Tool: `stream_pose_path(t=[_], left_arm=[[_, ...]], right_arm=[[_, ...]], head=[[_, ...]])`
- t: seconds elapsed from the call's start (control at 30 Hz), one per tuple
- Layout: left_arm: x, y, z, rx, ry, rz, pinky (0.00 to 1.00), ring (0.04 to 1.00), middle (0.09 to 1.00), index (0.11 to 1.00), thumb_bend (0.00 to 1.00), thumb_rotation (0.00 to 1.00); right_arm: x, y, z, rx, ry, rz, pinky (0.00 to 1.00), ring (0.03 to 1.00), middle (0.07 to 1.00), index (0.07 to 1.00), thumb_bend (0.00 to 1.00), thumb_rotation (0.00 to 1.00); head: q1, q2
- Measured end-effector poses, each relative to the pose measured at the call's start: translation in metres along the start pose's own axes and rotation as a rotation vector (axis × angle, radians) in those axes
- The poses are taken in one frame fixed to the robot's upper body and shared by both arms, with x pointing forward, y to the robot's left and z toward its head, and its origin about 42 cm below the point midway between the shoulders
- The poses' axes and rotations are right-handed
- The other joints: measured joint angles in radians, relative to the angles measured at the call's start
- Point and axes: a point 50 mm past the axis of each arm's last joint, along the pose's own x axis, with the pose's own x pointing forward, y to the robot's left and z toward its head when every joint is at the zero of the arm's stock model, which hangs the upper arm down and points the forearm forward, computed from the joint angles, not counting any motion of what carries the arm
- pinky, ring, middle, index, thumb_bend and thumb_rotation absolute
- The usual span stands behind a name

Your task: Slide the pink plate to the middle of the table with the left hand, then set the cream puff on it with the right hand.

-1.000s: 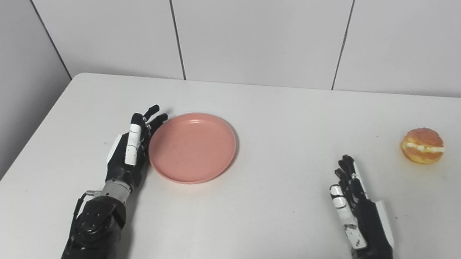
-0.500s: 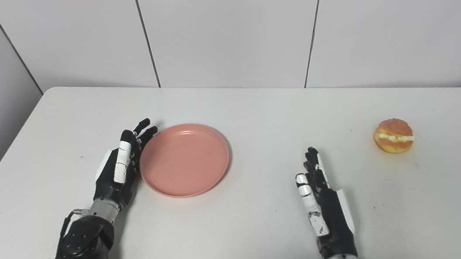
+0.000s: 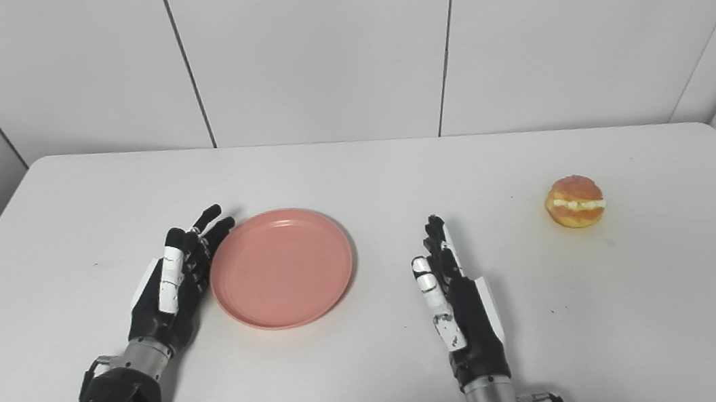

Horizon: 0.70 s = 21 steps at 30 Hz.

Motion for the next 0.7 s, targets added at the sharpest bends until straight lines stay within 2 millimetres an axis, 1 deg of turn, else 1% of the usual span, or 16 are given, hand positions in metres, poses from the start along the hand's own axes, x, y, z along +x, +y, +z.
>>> stream_pose_path(t=[0.03,0.1,0.17,0.33,0.43,0.5,0.63,0.7], left_arm=[[-0.001,-0.003,-0.001,-0.003,-0.001,-0.004,1.0,0.948,0.879,0.879,0.83,1.0],[-0.004,-0.01,-0.003,-0.015,-0.009,-0.01,1.0,0.94,0.873,0.871,0.83,1.0],[-0.007,-0.019,-0.005,-0.023,-0.017,-0.022,1.0,0.94,0.874,0.872,0.82,1.0],[-0.016,-0.037,-0.01,-0.046,-0.027,-0.042,0.99,0.942,0.875,0.88,0.81,1.0],[-0.021,-0.047,-0.01,-0.032,-0.024,-0.07,1.0,0.944,0.881,0.887,0.82,1.0],[-0.023,-0.051,-0.009,-0.033,-0.02,-0.079,1.0,0.946,0.885,0.892,0.82,1.0],[-0.027,-0.057,-0.009,-0.028,-0.016,-0.09,1.0,0.944,0.888,0.891,0.82,1.0],[-0.029,-0.06,-0.008,-0.033,-0.014,-0.091,1.0,0.954,0.894,0.895,0.83,1.0]], right_arm=[[0.0,0.0,0.0,0.0,0.0,0.001,1.0,1.0,1.0,1.0,0.56,0.93],[0.0,0.0,0.0,-0.004,-0.001,0.001,1.0,1.0,1.0,1.0,0.56,0.94],[0.0,0.0,0.0,-0.006,-0.001,0.001,1.0,1.0,1.0,1.0,0.57,0.93],[0.0,-0.001,0.0,0.008,0.0,-0.003,1.0,1.0,1.0,1.0,0.55,0.9],[0.0,-0.002,0.0,0.01,0.0,-0.006,1.0,1.0,1.0,1.0,0.56,0.91],[0.0,-0.003,0.0,0.007,0.002,-0.005,1.0,1.0,1.0,1.0,0.56,0.92],[-0.001,-0.006,0.0,-0.002,0.003,-0.002,1.0,1.0,1.0,1.0,0.56,0.93],[-0.002,-0.007,0.002,-0.007,-0.003,-0.003,1.0,1.0,1.0,1.0,0.57,0.93]], head=[[-0.023,0.003],[-0.023,0.003],[-0.04,0.005],[-0.023,0.008],[-0.017,0.006],[-0.011,0.003],[0.0,-0.003],[0.002,-0.005]])
